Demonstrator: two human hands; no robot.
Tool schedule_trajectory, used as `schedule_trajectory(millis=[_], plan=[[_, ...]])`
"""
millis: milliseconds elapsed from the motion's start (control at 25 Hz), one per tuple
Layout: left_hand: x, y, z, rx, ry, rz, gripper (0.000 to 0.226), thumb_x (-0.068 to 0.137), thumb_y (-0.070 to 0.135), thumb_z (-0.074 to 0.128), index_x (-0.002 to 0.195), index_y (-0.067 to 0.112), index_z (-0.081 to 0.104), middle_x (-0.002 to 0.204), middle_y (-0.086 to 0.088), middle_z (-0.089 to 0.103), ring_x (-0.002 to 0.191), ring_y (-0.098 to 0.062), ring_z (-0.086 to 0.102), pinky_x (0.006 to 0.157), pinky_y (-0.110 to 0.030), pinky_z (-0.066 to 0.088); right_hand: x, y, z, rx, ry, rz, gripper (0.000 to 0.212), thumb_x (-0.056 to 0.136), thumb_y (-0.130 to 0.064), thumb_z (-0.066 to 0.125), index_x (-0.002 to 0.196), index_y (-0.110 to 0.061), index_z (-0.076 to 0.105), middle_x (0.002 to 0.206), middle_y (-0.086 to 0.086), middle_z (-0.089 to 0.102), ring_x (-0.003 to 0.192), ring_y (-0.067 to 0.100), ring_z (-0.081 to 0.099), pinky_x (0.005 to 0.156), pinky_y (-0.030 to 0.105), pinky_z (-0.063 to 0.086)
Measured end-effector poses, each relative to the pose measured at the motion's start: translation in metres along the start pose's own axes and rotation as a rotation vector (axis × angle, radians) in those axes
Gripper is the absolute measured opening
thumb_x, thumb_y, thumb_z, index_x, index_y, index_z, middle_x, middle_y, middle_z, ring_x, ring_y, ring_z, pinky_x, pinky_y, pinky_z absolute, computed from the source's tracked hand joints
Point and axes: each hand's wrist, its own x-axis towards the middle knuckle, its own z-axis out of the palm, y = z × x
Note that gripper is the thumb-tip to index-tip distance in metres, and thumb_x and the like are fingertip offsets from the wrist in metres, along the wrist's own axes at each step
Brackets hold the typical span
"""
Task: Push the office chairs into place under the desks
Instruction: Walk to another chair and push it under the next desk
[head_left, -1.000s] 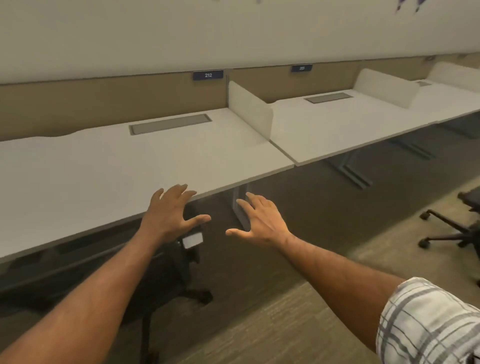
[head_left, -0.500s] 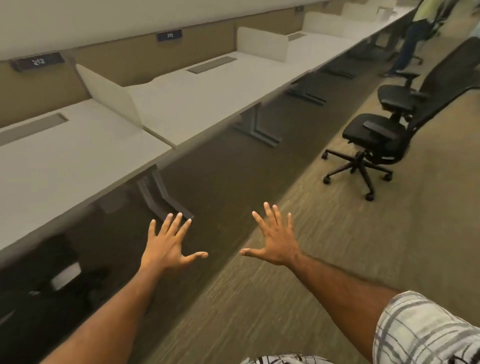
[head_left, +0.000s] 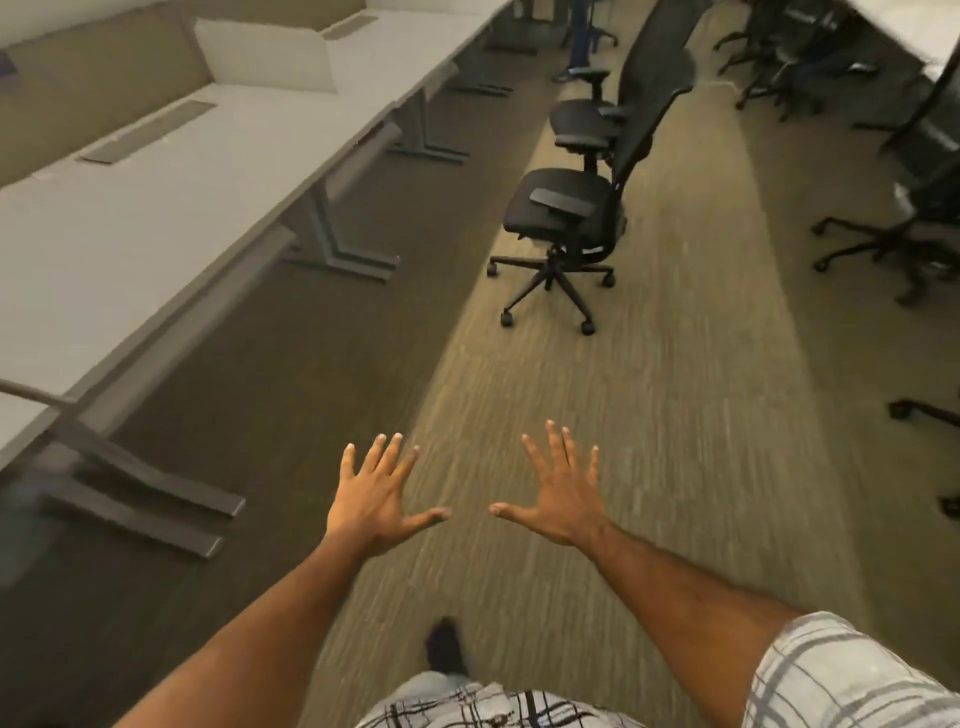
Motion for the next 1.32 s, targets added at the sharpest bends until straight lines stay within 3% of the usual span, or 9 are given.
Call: schedule_trajectory(millis=[200, 360, 440, 600, 880, 1200, 1320], plan=[[0.127, 0.027, -0.006, 0.02, -0.011, 0.201, 0.124, 0.069, 0.103, 0.005, 0.163, 0.024, 0.012, 0.172, -0.006, 0.007, 0.158, -0.024, -0.001, 0.123, -0.058, -0.009, 0.044, 0.072, -0.018, 0.011, 0.052, 0.206, 0.125, 0.072, -0.1, 0.033, 0.164, -0.027, -0.011, 0.168, 0.012, -0.028, 0.155, 0.031, -0.025, 0.122, 0.065, -0.011], [0.224, 0.046, -0.023, 0.02, -0.079, 0.345, 0.122, 0.07, 0.103, 0.008, 0.162, 0.024, 0.019, 0.169, -0.008, 0.022, 0.156, -0.026, 0.016, 0.124, -0.058, 0.006, 0.078, 0.112, -0.047, 0.046, 0.092, 0.394, 0.129, 0.067, -0.104, 0.023, 0.164, -0.026, -0.011, 0.169, 0.012, -0.026, 0.155, 0.03, -0.025, 0.122, 0.061, -0.014], [0.254, 0.055, -0.032, 0.025, -0.078, 0.374, 0.126, 0.066, 0.104, 0.003, 0.161, 0.024, 0.022, 0.166, -0.008, 0.028, 0.154, -0.027, 0.022, 0.124, -0.057, 0.012, 0.089, 0.123, -0.062, 0.049, 0.14, 0.401, 0.132, 0.063, -0.105, 0.016, 0.164, -0.025, -0.009, 0.169, 0.012, -0.024, 0.155, 0.03, -0.024, 0.122, 0.06, -0.015], [0.335, 0.093, -0.052, 0.02, -0.113, 0.486, 0.132, 0.061, 0.105, -0.003, 0.161, 0.024, 0.022, 0.166, -0.007, 0.029, 0.154, -0.026, 0.024, 0.125, -0.056, 0.014, 0.123, 0.165, -0.086, 0.123, 0.193, 0.522, 0.129, 0.067, -0.103, 0.024, 0.165, -0.024, -0.005, 0.17, 0.012, -0.021, 0.156, 0.029, -0.022, 0.123, 0.057, -0.015], [0.462, 0.186, -0.074, 0.076, -0.116, 0.559, 0.131, 0.062, 0.104, -0.002, 0.161, 0.022, 0.024, 0.166, -0.007, 0.03, 0.154, -0.026, 0.023, 0.126, -0.055, 0.014, 0.189, 0.279, -0.112, 0.19, 0.212, 0.589, 0.14, 0.053, -0.108, 0.007, 0.164, -0.023, -0.007, 0.17, 0.013, -0.02, 0.156, 0.03, -0.022, 0.122, 0.058, -0.014], [0.625, 0.29, -0.118, 0.116, -0.012, 0.524, 0.119, 0.072, 0.102, 0.008, 0.158, 0.022, 0.032, 0.162, -0.008, 0.037, 0.152, -0.028, 0.028, 0.123, -0.057, 0.021, 0.29, 0.432, -0.194, 0.185, 0.228, 0.536, 0.137, 0.057, -0.107, 0.009, 0.165, -0.024, -0.002, 0.171, 0.013, -0.015, 0.157, 0.03, -0.019, 0.122, 0.058, -0.014], [0.679, 0.34, -0.135, 0.093, -0.028, 0.529, 0.118, 0.073, 0.101, 0.01, 0.158, 0.022, 0.032, 0.163, -0.007, 0.036, 0.152, -0.028, 0.026, 0.123, -0.056, 0.022, 0.322, 0.483, -0.229, 0.159, 0.206, 0.531, 0.128, 0.069, -0.102, 0.025, 0.165, -0.023, -0.002, 0.171, 0.014, -0.015, 0.157, 0.031, -0.018, 0.124, 0.057, -0.012]])
